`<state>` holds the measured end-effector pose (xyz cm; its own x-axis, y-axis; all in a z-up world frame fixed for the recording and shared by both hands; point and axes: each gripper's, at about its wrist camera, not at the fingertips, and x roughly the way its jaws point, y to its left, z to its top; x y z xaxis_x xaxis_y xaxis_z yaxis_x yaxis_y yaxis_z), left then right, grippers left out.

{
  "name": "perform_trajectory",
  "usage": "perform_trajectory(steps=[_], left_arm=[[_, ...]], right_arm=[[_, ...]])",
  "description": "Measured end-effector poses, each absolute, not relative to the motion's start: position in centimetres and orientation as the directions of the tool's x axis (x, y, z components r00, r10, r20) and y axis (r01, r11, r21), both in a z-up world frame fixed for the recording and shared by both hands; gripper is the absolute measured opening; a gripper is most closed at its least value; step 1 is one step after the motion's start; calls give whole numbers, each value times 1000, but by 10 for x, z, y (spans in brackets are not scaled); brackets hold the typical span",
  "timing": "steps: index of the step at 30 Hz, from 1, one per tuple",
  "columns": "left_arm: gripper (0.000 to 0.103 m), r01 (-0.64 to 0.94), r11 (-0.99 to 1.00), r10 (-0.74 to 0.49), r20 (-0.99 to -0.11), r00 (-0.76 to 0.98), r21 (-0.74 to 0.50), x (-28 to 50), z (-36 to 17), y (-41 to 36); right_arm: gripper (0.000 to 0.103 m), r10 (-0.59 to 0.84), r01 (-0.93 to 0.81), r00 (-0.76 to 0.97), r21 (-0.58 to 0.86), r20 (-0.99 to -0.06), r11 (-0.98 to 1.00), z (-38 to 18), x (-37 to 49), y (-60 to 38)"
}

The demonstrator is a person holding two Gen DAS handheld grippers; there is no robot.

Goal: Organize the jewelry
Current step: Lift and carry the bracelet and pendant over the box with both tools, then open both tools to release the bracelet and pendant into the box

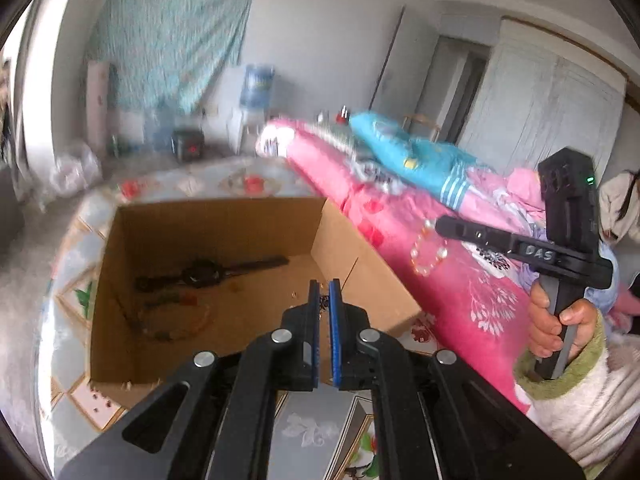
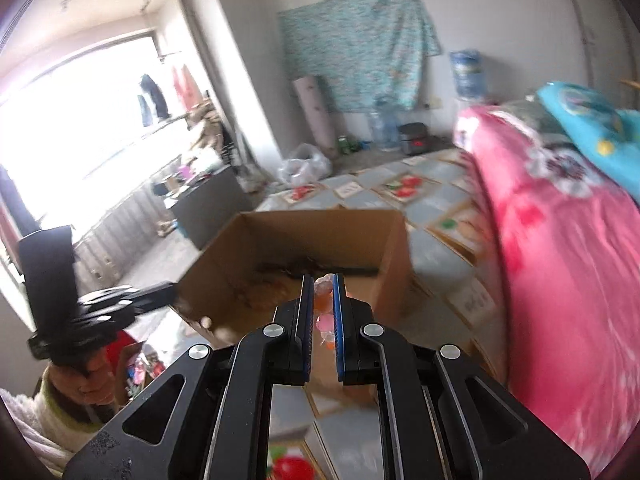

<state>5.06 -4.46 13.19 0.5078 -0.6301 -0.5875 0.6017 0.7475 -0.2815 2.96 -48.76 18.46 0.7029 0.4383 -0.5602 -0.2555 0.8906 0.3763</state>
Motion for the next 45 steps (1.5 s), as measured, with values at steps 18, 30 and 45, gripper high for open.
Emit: perform_trajectory(steps=[18,30,45], left_arm=[[5,453,835,-355,-935,12,-311,173,16,-86],[19,450,845,-379,-918,121,-290,164,32,-67],[51,406,886,-423,-751,507,-224,113,109,11]], right_arm=[[7,561,-409,379,410,-736,815,132,139,-432],[7,530,-395,247,415,-811,820,117,157,-412],[12,383,-339,441,245,-812,908,142,144,-422]])
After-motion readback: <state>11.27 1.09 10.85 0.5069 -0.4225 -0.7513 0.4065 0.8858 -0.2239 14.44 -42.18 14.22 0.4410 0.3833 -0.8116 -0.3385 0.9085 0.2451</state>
